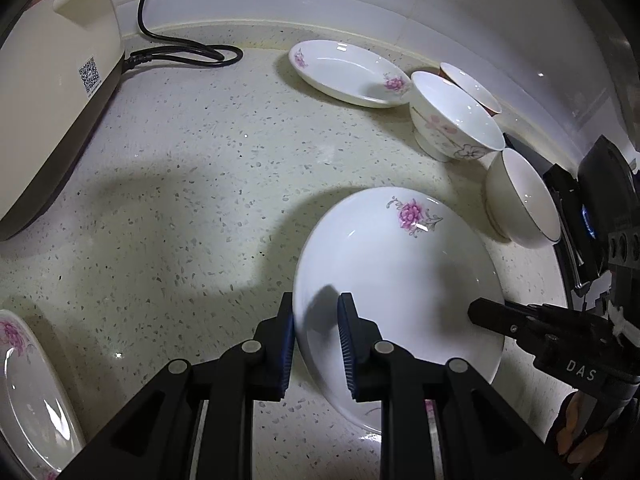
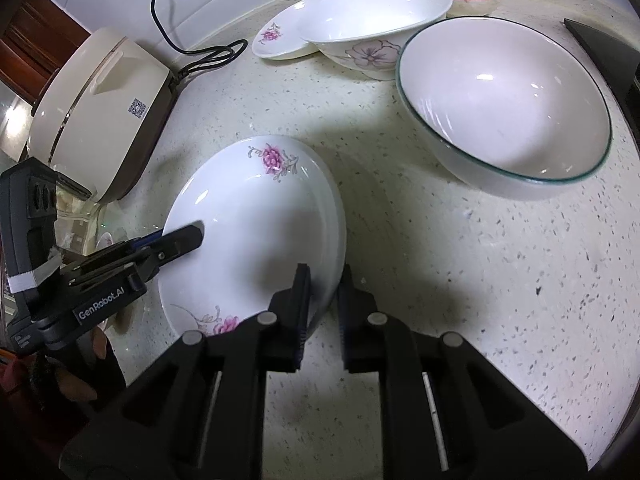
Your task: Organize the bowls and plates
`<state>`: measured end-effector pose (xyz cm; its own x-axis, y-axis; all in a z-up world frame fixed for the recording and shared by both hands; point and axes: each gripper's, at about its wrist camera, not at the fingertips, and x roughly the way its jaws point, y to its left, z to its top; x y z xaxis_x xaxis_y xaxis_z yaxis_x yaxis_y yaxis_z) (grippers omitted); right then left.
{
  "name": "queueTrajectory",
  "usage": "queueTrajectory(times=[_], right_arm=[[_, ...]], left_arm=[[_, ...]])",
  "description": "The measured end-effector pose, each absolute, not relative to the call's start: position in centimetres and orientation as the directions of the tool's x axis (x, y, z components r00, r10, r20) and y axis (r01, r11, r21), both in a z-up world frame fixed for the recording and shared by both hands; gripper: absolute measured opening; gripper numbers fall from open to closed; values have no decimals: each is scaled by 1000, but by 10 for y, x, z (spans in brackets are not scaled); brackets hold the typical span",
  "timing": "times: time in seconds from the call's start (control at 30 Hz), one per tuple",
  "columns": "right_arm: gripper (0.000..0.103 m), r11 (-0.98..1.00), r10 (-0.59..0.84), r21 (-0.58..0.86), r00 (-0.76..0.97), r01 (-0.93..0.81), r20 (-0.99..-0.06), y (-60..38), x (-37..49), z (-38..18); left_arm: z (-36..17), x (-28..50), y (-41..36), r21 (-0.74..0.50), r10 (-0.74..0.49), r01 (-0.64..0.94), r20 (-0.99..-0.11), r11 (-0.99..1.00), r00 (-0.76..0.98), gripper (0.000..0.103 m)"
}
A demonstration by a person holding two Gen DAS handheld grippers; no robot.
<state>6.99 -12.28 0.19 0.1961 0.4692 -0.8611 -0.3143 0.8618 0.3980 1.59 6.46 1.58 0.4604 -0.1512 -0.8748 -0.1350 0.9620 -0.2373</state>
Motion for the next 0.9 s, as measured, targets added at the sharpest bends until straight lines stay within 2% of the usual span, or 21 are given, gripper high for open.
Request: queueTrajectory(times=[0.3,0.37,0.57,0.63,0.7,0.9], right_arm=[[17,863,460,388,186,-323,-868,-122,66,1],[19,860,471,405,178,-312,-864,-122,69,0],[27,864,460,385,198,-323,-866,-113,79,2],[26,864,463,392,194,-316,-865,-113,80,2],[24,861,474,406,193,-306,-859,-117,77,1],[23,847,498,413,229,-334,-836,-114,71,15]], left_arm=[[14,13,65,-239,-151,-143,-878,960,455,23],[14,15,65,-237,-147,-145,-877,961,457,27],[15,20,62,-215,-135,-123,-875,969,465,31],[15,18,67,-238,-153,-128,-871,963,468,30],[18,12,73,-265,-166,-143,-858,954,486,23],[39,4,79,-273,-157,-142,-826,951,541,22]])
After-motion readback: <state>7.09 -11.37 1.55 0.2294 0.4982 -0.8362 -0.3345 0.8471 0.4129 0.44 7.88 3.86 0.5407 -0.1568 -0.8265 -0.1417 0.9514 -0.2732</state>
